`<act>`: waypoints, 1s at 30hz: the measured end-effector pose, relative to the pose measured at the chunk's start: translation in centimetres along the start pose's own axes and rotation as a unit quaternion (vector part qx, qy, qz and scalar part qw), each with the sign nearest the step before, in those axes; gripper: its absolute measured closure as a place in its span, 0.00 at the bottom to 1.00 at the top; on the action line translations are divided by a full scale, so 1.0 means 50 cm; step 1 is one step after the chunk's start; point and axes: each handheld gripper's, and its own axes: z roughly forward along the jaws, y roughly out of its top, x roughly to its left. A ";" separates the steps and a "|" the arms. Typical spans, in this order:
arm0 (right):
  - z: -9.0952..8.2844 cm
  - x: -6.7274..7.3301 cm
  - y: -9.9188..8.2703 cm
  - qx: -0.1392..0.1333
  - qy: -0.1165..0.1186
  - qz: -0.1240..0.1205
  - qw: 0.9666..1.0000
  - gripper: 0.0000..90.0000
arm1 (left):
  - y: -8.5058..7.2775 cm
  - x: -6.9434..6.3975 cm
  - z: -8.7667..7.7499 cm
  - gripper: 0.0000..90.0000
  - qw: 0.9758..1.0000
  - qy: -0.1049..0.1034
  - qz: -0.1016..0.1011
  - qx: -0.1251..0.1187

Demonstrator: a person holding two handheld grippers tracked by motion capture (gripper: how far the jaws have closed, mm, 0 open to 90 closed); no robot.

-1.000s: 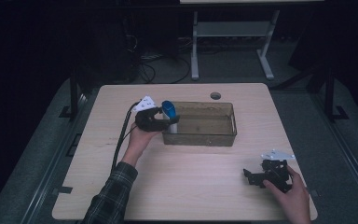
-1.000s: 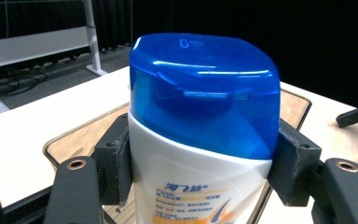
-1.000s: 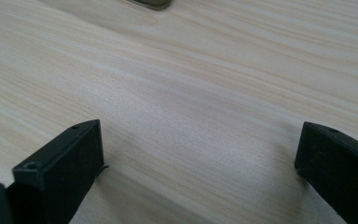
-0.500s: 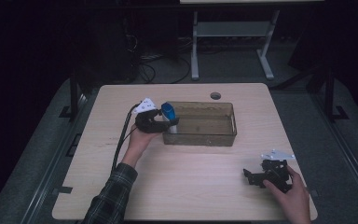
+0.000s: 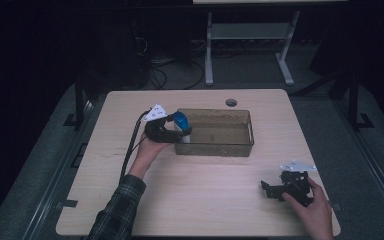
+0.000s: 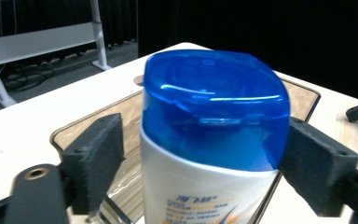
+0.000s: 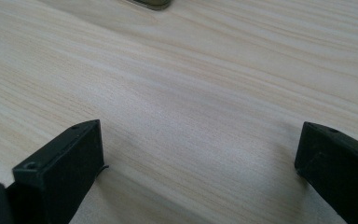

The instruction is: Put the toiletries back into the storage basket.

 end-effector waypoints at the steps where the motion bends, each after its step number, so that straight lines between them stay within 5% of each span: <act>1: 0.000 0.000 0.000 0.000 0.000 0.000 1.000 0.01 | 0.000 0.001 -0.002 0.17 1.000 0.002 0.000 0.001; 30: 0.000 0.000 0.000 0.001 0.000 0.000 1.000 0.01 | -0.003 -0.001 -0.087 0.15 1.000 0.016 0.007 0.021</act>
